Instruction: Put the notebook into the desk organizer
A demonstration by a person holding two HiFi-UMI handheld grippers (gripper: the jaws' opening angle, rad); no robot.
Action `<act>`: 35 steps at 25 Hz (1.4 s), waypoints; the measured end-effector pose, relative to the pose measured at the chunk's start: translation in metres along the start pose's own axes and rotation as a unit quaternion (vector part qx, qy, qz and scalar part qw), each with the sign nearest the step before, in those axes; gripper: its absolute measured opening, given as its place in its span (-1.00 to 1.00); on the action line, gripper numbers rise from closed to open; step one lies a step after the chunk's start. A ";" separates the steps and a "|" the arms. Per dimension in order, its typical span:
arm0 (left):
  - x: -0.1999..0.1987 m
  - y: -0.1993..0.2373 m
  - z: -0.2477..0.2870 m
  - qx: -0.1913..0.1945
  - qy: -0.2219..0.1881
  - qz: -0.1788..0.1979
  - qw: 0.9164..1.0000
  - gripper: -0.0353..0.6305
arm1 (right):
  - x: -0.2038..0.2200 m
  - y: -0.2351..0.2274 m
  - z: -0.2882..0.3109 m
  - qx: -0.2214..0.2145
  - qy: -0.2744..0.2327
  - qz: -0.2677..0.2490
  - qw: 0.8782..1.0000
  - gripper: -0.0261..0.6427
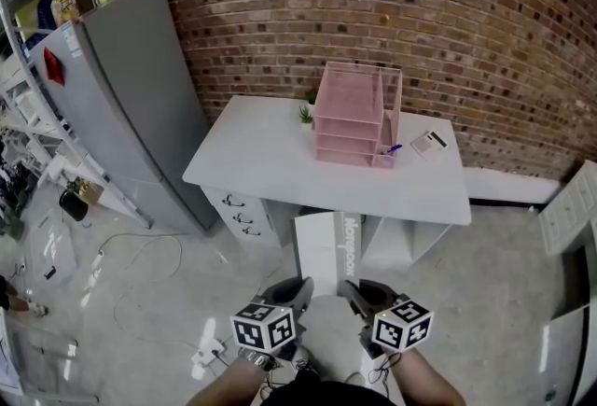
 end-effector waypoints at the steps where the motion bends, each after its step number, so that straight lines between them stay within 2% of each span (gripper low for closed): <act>1: -0.004 0.007 0.001 0.003 0.001 0.001 1.000 -0.79 | -0.002 0.001 0.007 0.002 -0.002 0.001 1.000 -0.88; 9: -0.037 0.044 0.003 0.023 0.006 0.016 1.000 -0.79 | -0.022 0.007 0.050 0.017 -0.012 0.004 1.000 -0.88; 17: -0.059 0.063 0.028 0.023 0.005 0.013 1.000 -0.79 | -0.044 -0.013 0.078 0.014 -0.008 0.003 1.000 -0.88; 35: -0.105 0.089 0.171 -0.033 -0.003 -0.017 0.999 -0.79 | -0.107 -0.153 0.140 -0.039 0.028 0.018 0.999 -0.89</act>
Point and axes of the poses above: the fingertips, and each gripper's own axes: z forward along the fingers, y to its left, x out of its underside, the point moved 2 cm from there along -z, backward along the fingers, and after that the axes turned 7 degrees about x, right-handed, at the moved point
